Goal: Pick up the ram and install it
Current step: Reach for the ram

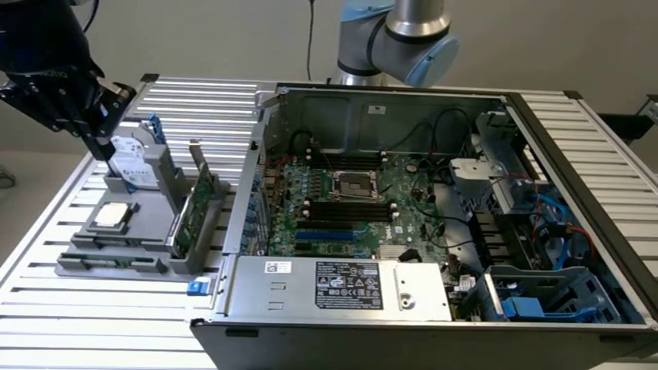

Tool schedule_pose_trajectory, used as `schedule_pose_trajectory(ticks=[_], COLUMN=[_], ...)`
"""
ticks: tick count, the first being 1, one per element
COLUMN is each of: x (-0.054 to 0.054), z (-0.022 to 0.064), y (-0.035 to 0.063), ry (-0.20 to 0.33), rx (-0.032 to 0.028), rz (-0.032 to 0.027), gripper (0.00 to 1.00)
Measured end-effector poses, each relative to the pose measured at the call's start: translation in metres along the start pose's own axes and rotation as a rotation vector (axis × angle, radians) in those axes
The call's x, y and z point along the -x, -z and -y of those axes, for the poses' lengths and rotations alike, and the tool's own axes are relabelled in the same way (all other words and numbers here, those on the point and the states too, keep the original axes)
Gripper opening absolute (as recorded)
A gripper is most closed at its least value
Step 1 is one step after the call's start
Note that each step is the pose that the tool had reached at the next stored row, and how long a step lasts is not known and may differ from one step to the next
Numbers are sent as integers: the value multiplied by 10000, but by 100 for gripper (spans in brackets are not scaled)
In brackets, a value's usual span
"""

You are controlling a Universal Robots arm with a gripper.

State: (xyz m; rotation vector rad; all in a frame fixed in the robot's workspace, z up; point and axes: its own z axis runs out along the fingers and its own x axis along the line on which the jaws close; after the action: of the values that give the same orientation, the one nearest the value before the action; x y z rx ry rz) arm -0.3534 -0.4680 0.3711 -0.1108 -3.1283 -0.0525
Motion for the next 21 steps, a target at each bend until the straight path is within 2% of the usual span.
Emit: schedule_pose_trajectory(ticks=[6, 8, 12, 15, 18, 21], x=[-88, -118, -182, -279, -347, -356], z=[90, 133, 244, 298, 312, 316], y=[-58, -87, -151, -202, -257, -300], ry=[-7, -8, -8, -8, -6, -5], rx=[-12, -15, -15, -1, 20, 33], rz=[-158, -191, -200, -199, -197, -199], gripper=[11, 11, 11, 11, 11, 11])
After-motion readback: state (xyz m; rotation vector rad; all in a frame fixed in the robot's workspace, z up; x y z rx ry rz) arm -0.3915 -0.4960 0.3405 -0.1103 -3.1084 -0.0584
